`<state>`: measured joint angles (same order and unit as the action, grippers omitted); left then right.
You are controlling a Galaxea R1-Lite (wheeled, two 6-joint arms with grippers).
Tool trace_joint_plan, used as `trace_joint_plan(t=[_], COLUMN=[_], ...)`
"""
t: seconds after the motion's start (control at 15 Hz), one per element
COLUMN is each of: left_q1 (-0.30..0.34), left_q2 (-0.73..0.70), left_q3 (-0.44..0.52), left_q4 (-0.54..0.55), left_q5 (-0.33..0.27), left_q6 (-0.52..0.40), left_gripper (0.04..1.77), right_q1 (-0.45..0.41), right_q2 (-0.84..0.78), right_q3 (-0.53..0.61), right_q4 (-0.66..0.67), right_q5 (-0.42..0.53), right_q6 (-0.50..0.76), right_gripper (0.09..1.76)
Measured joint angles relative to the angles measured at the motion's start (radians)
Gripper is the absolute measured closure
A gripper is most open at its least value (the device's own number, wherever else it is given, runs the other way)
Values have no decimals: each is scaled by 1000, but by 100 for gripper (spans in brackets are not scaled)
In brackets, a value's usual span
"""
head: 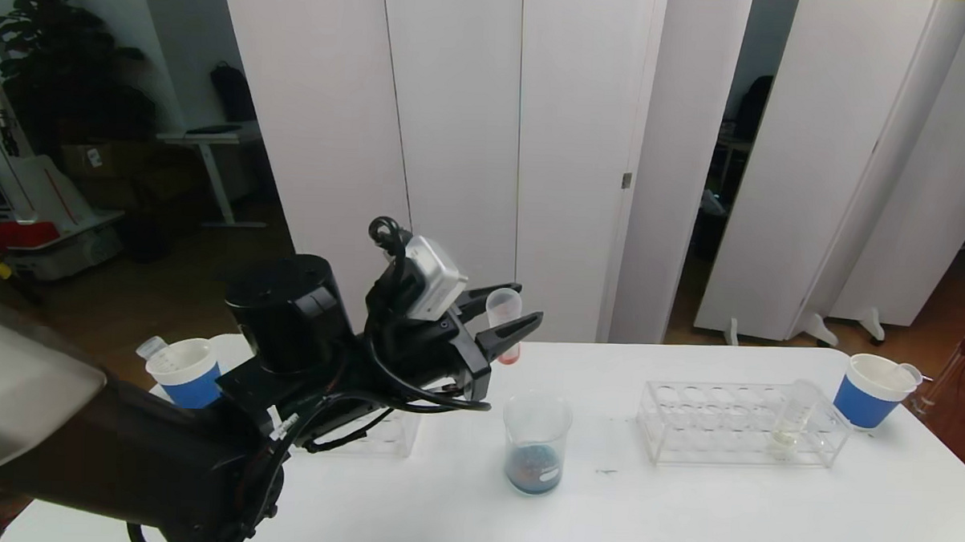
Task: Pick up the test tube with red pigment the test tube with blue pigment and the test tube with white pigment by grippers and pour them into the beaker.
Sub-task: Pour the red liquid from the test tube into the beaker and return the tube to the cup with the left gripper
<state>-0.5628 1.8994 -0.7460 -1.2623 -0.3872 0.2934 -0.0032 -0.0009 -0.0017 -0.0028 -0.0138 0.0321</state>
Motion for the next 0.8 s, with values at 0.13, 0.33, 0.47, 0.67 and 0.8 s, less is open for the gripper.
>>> trace_joint_plan(t=[0.13, 0.33, 0.47, 0.67, 0.8], left_q1=[3, 0, -1, 3, 5], left_q2=[51, 118, 154, 197, 223], left_q3=[-26, -61, -67, -69, -68], left_q4=[-48, -101, -133, -183, -231], left_q5=[-20, -71, -76, -78, -76], left_q6=[57, 180, 251, 317, 371], left_gripper=[121, 121, 121, 121, 121], right_q1=[0, 0, 0, 0, 0], right_q2=[0, 0, 0, 0, 0], right_q3=[0, 0, 0, 0, 0], right_q4=[0, 0, 0, 0, 0], right_q5=[0, 0, 0, 0, 0], right_q6=[0, 0, 0, 0, 0], right_gripper=[10, 10, 10, 10, 10])
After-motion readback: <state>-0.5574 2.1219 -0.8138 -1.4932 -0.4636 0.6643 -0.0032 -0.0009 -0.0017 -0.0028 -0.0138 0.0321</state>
